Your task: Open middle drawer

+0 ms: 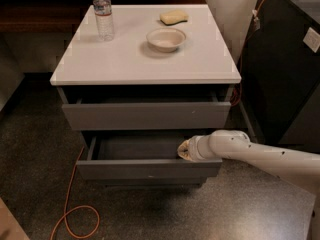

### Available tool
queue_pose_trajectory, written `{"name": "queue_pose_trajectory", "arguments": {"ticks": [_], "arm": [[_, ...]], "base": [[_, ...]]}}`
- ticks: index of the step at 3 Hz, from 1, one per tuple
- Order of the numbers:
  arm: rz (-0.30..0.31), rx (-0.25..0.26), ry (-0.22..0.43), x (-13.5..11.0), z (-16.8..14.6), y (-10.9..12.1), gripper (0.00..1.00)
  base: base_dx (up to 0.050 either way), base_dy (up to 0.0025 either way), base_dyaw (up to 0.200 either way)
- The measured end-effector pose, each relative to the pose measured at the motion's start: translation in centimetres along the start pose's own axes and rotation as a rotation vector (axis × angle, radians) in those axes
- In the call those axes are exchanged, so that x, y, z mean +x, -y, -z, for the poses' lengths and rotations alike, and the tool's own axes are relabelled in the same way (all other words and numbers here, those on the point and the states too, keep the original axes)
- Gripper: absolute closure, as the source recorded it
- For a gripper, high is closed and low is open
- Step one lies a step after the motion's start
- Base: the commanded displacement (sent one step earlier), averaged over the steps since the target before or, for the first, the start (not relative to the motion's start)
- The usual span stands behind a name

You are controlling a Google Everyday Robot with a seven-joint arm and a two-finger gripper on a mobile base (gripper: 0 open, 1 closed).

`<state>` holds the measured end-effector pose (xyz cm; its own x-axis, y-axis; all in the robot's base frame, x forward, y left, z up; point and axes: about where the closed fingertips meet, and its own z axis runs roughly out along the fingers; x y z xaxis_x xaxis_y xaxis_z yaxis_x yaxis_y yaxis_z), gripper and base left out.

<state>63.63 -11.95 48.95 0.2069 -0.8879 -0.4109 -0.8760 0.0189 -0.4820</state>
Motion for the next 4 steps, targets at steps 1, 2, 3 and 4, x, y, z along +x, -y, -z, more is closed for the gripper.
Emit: {"name": "queue_pose_trajectory", "arguments": {"ticks": [1, 2, 3, 4], "arm": [[-0.024, -0.02, -0.026, 1.4, -1.6, 0.8, 1.0], [-0.042, -0.054, -0.053, 2.4, -3.7, 1.3, 1.0], [-0.049, -0.092, -0.067, 2.7, -5.5, 0.8, 1.0], [-0.042, -0.112, -0.067, 2.0, -5.9, -0.2, 1.0]], "base": [[0.0, 0.0, 0.0], [0.0, 0.0, 0.0], [0.0, 0.0, 0.0], [0.0, 0.0, 0.0]]}}
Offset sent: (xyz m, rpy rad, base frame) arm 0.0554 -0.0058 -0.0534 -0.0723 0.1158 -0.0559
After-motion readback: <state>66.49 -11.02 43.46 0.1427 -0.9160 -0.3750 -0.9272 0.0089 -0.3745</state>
